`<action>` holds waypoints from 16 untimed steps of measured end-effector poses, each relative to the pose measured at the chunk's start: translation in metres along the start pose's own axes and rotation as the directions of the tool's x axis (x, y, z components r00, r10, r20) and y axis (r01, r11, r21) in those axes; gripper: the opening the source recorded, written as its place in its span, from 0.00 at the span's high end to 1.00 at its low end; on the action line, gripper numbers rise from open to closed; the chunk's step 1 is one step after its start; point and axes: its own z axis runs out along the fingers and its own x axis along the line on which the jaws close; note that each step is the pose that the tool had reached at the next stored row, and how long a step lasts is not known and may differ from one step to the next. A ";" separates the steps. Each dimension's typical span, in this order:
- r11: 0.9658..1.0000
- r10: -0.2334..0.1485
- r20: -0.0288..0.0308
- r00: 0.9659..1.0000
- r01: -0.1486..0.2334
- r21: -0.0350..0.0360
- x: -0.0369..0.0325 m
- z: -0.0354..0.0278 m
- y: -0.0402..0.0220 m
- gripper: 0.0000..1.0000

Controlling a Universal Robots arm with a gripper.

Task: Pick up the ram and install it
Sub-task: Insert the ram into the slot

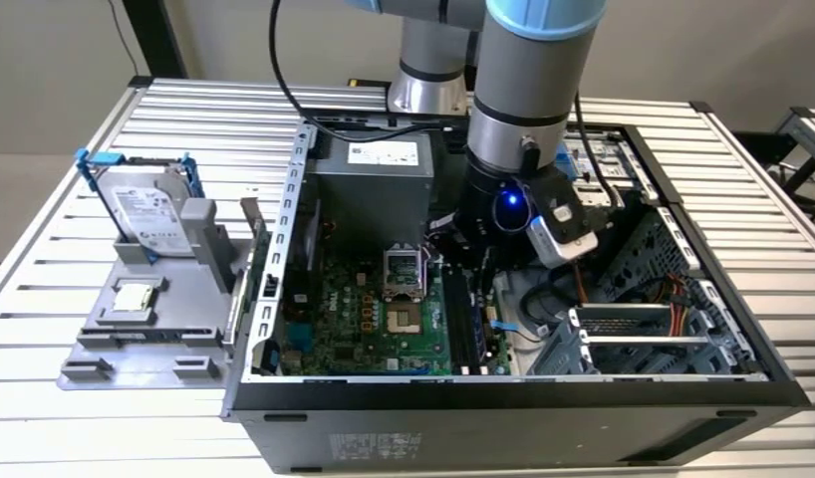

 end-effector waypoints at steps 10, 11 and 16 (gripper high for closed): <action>1.000 0.000 0.000 1.000 0.000 0.000 -0.0001 -0.0001 -0.0001 1.00; 1.000 0.000 0.000 1.000 0.000 0.000 -0.0001 -0.0001 -0.0001 1.00; 1.000 0.000 0.000 1.000 0.000 0.000 -0.0002 -0.0001 -0.0001 1.00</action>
